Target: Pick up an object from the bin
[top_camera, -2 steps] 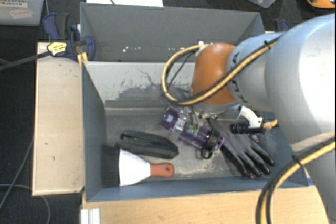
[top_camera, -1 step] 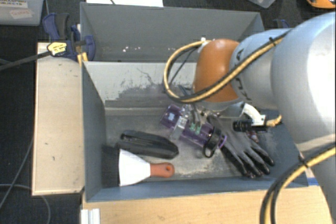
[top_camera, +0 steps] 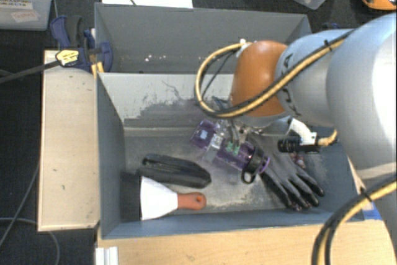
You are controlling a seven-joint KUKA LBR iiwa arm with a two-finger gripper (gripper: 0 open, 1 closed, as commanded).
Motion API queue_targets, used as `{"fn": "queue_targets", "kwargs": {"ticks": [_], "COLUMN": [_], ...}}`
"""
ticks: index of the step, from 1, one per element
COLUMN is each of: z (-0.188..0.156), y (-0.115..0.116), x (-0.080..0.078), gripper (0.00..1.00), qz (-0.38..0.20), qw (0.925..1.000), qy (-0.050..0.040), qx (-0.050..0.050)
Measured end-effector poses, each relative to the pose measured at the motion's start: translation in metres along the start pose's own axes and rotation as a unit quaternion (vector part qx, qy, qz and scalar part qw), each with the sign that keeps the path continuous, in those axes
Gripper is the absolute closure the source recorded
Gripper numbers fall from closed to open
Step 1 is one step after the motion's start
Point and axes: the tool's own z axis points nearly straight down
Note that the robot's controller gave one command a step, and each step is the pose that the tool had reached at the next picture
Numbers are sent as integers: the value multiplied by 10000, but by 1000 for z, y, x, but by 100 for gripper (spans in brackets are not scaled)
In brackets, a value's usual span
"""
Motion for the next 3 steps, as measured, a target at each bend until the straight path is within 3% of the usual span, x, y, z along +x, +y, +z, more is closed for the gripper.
{"fn": "queue_targets", "kwargs": {"ticks": [3], "z": [-73], "y": [1], "x": [0], "gripper": [100], "qz": [-34], "qw": [10000], "qy": [1], "qx": [-3]}}
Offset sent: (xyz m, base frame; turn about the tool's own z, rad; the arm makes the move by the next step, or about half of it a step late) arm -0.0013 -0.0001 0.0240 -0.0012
